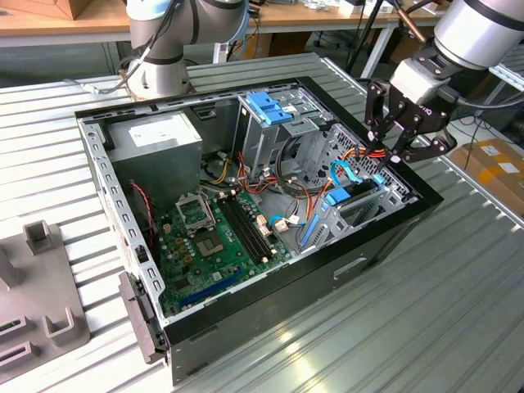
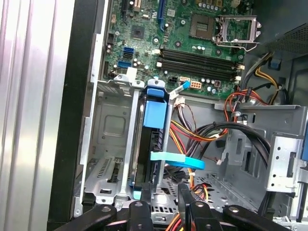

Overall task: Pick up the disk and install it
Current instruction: 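Insert the first disk wire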

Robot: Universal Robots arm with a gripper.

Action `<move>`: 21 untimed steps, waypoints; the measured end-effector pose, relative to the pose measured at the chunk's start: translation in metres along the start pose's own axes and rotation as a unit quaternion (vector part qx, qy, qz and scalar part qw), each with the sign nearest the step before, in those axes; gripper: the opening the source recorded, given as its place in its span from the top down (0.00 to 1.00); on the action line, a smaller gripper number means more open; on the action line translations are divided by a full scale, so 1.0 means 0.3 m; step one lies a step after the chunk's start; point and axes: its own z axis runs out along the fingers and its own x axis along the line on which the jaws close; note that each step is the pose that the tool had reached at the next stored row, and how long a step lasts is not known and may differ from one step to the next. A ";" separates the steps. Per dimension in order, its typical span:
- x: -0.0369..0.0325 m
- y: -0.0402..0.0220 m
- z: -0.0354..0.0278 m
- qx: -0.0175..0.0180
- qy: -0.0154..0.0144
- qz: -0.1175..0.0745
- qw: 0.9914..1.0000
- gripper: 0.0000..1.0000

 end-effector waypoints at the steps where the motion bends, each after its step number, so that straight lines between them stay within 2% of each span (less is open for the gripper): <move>1: 0.000 0.000 0.000 0.000 0.000 -0.004 1.000 0.64; 12: -0.001 0.000 -0.007 -0.003 -0.001 -0.028 1.000 0.64; 17: -0.001 0.000 -0.007 -0.003 -0.001 -0.030 1.000 0.64; 21: -0.012 -0.006 -0.006 -0.003 -0.001 -0.031 1.000 0.64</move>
